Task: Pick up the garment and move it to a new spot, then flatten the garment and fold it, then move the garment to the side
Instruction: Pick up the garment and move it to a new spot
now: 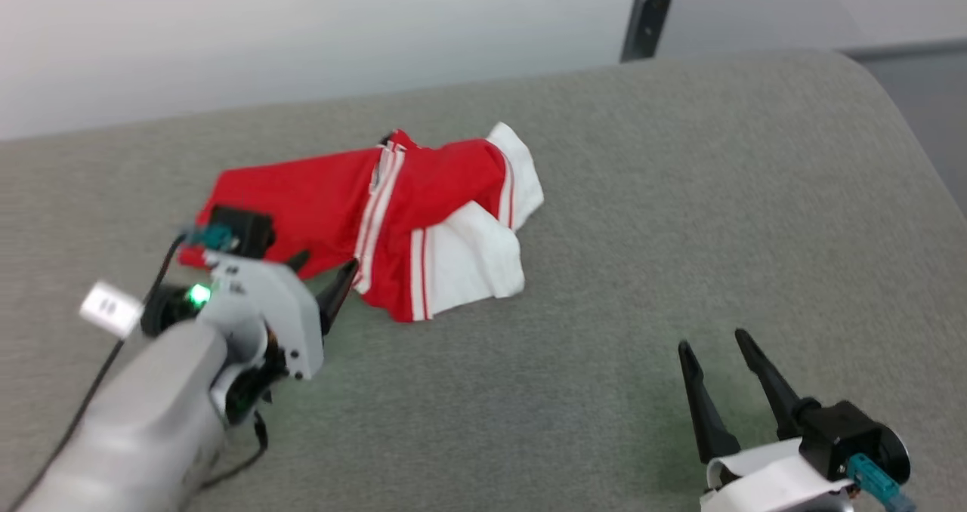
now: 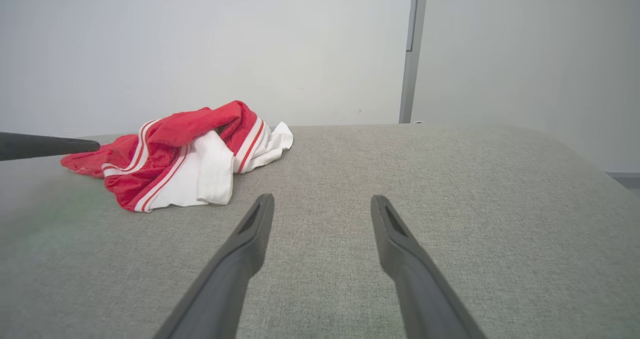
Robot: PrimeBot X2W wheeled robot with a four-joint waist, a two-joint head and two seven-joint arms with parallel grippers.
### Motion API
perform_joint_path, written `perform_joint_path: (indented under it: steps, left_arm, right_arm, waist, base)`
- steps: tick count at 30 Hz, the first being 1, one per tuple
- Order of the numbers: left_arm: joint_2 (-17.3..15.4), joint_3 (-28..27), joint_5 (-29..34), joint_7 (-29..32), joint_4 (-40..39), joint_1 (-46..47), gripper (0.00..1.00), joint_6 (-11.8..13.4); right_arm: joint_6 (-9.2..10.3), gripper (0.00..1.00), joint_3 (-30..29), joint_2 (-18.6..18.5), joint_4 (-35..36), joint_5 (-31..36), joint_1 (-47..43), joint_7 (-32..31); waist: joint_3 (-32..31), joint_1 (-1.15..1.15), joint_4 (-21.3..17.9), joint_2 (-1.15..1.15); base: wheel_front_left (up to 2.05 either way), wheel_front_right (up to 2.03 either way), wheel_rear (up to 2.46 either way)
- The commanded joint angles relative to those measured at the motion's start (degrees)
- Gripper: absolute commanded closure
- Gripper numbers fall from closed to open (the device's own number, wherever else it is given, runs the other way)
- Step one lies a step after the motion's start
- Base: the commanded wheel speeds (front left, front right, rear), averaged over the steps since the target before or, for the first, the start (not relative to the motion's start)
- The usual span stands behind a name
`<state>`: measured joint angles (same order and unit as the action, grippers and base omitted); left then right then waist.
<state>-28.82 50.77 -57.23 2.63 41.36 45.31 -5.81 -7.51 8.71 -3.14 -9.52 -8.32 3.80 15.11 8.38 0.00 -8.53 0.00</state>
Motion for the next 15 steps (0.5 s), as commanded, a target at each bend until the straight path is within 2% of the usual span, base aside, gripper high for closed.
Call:
perform_joint_path:
  steps: [1, 11, 15]
  left_arm:
    - [-0.12, -0.60, -0.63, -1.43, -0.54, -1.95, 0.00, 0.57]
    - [0.69, -5.26, -5.50, -15.36, -8.02, -18.70, 0.00, 4.41]
    - [0.47, -8.80, -3.50, -17.74, -12.04, -24.90, 0.00, 7.10]
  right_arm:
    - [0.04, 0.00, -0.22, -0.28, -0.11, 0.36, -0.83, 0.05]
    - [0.04, 0.00, -4.83, -1.91, 0.76, -0.09, -7.16, -1.74]
    - [0.04, 0.00, -6.28, -2.26, 2.35, 0.01, -9.79, -2.98]
  waist:
    - [-2.69, 0.00, 2.58, 0.00]
    - [-6.19, 0.00, 7.51, 0.00]
    - [-6.97, 0.00, 8.78, 0.00]
  base:
    - [0.00, 0.00, 0.00]
    - [0.00, 0.00, 0.00]
    - [0.00, 0.00, 0.00]
